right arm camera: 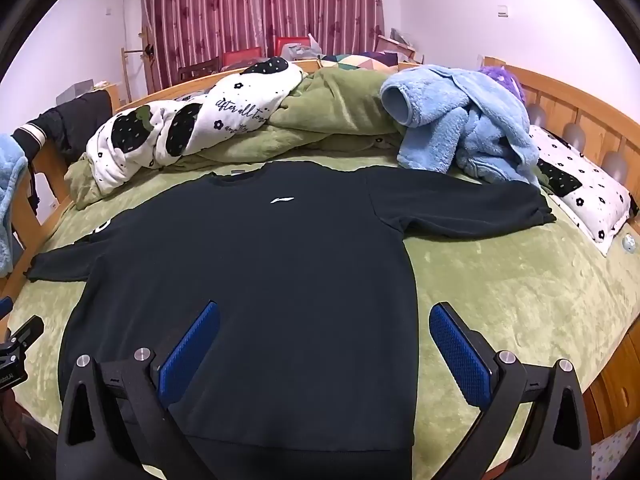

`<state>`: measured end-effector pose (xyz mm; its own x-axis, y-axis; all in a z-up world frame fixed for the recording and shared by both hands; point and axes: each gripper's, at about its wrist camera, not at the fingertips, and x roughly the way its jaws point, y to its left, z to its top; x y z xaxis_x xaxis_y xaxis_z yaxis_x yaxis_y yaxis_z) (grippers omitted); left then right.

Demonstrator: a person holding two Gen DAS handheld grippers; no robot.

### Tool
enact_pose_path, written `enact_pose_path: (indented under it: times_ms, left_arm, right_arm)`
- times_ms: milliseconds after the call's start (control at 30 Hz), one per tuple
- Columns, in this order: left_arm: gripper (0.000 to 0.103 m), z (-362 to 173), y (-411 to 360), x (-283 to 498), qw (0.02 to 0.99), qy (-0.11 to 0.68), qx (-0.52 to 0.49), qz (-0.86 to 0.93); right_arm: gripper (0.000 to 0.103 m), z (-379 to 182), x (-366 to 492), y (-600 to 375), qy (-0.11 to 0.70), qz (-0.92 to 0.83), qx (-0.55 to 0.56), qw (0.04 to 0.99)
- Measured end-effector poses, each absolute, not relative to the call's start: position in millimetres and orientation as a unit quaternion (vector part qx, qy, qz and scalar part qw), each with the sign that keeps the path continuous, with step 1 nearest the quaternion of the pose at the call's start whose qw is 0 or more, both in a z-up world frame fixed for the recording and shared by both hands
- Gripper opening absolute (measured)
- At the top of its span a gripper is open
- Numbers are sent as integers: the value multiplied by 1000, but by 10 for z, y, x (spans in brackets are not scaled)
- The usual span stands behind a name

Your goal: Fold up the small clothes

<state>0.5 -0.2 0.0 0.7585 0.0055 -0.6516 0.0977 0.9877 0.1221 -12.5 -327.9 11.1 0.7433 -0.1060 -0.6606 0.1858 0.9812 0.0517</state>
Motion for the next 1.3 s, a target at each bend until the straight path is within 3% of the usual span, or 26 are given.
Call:
enact_pose_path:
  times_ms: [1300]
  left_arm:
    - [103,31,179,-3,939,341,29,-34]
  right_arm:
    - [103,120,-171,-3327,353,-82,64,930]
